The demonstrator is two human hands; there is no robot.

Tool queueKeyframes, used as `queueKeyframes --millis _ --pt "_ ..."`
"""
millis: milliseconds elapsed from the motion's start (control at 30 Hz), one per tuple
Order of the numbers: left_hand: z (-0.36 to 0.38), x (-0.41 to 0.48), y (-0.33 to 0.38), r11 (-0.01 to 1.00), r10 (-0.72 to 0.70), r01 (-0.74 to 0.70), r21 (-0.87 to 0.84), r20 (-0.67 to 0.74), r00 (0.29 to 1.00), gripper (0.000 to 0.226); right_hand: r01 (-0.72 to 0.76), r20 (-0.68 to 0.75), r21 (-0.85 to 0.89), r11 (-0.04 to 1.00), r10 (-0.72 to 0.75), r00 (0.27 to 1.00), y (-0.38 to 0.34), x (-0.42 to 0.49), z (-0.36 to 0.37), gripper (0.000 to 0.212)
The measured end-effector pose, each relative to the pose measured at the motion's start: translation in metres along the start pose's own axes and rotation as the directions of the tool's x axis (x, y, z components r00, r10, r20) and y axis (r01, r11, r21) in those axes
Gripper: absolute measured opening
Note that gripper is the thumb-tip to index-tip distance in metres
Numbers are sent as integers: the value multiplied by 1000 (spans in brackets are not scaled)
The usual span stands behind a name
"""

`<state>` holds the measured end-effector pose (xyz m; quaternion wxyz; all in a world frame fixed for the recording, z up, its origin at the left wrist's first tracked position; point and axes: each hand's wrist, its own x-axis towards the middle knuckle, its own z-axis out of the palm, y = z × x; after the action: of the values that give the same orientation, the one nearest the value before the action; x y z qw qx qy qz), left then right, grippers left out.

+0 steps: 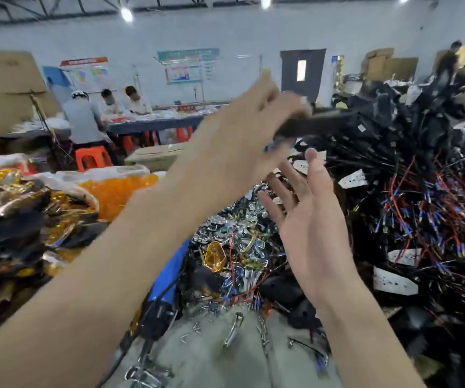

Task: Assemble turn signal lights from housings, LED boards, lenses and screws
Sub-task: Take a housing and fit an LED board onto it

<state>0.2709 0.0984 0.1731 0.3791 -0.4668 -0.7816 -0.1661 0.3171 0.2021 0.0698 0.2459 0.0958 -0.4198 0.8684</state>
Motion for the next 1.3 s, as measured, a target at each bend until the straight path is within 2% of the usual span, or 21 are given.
queueKeyframes --millis 67,100,167,233,267,367,500,567,633,700,800,867,933,1000,1100,1233,1300 --pt "24 -59 4 1000 5 -2 -25 117 993 36 -58 -49 38 998 60 997 21 -7 -2 73" --pt "37 -91 7 999 -36 42 -32 166 985 39 -90 -103 34 995 94 990 34 -12 -6 64" --pt "65 -127 2 979 -163 180 -99 161 973 41 -154 -190 -21 988 147 971 59 -24 -15 47" --pt "84 -157 1 937 -243 277 -213 175 954 37 -241 -227 10 971 237 945 79 -33 -25 27" --pt "92 -172 3 913 -273 314 -262 182 945 35 -290 -234 33 956 289 928 87 -37 -32 24" --pt "108 -193 8 784 -412 475 -400 236 880 39 -397 -242 85 914 406 881 100 -42 -45 32" --pt "119 -198 2 717 -509 598 -357 317 800 55 -493 -214 168 854 520 827 108 -38 -56 30" --pt "120 -196 -1 701 -506 626 -342 381 774 58 -492 -181 229 840 533 827 113 -35 -62 26" --pt "122 -195 -3 733 -490 618 -284 409 770 54 -478 -134 249 842 519 844 117 -34 -67 32" --pt "123 -195 -2 786 -477 572 -234 358 803 50 -461 -118 225 859 493 862 119 -32 -72 35" --pt "124 -197 1 786 -521 561 -261 210 827 44 -460 -85 185 868 481 873 121 -33 -77 32" --pt "125 -198 2 763 -567 580 -286 137 812 38 -489 -71 107 866 497 865 121 -35 -76 35" --pt "128 -199 1 718 -602 602 -349 122 789 29 -496 -69 78 865 501 863 121 -36 -75 45" --pt "131 -198 -1 623 -630 622 -474 168 758 20 -491 -86 100 866 499 862 121 -35 -74 53" --pt "131 -196 -1 478 -639 654 -587 278 717 17 -479 -92 148 865 494 864 119 -35 -74 48" --pt "137 -196 0 465 -662 660 -589 263 702 12 -480 -90 171 861 499 862 118 -35 -72 48" --pt "140 -197 0 500 -686 663 -558 213 696 11 -480 -102 146 865 495 863 118 -36 -69 47"
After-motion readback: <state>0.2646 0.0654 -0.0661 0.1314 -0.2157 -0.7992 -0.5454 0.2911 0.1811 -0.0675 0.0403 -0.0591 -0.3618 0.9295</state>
